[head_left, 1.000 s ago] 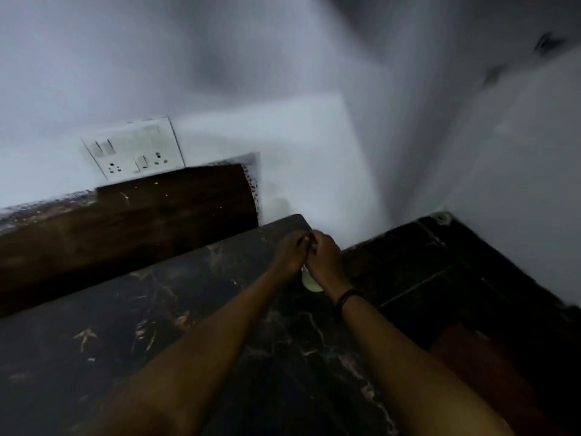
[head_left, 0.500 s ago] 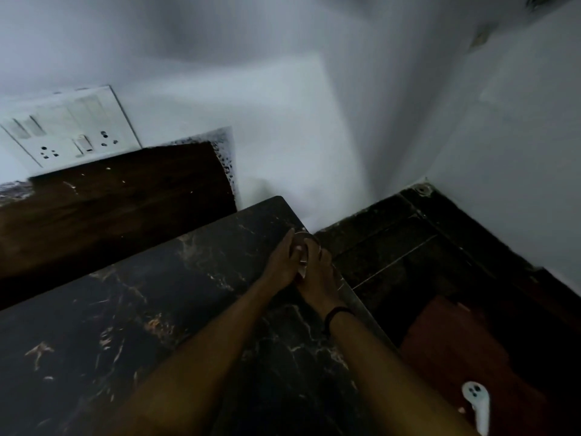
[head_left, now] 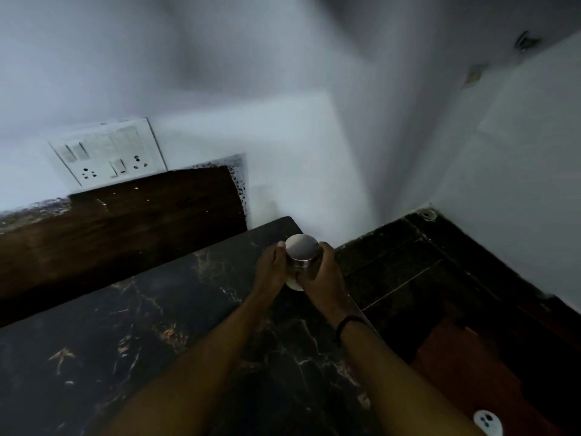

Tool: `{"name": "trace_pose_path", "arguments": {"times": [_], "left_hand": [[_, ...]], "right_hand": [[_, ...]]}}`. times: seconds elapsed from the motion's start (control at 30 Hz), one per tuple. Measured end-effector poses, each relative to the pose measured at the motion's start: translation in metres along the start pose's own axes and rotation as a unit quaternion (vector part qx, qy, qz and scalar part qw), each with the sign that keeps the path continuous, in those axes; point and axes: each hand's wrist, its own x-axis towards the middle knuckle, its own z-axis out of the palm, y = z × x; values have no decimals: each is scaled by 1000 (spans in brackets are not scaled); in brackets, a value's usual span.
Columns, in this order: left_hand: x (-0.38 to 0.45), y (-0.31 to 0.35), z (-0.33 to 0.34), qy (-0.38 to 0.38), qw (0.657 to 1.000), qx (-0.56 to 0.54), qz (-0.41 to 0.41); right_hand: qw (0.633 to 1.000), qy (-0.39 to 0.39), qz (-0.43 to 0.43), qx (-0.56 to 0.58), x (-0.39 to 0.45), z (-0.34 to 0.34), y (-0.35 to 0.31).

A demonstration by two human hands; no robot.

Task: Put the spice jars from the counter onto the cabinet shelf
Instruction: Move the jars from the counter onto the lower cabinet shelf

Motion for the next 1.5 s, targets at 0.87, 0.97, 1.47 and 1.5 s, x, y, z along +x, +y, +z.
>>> {"name": "trace_pose_path", "arguments": {"times": [0.87,0.97,1.47,1.5], "left_hand": [[-64,60,-47,-75,980,-186,-4],[-68,63,-48,-70,977,-202,4],[-65,334,-101,-22,951,-184,247],[-66,354,-105,-21,947,-183,261]], "right_hand": [[953,5,58,299,-20,-23,-94],[952,11,50,303,-22,-26,-100],[928,19,-180,326,47,-124,-341],[924,15,-192,329,52,-132,-359]]}}
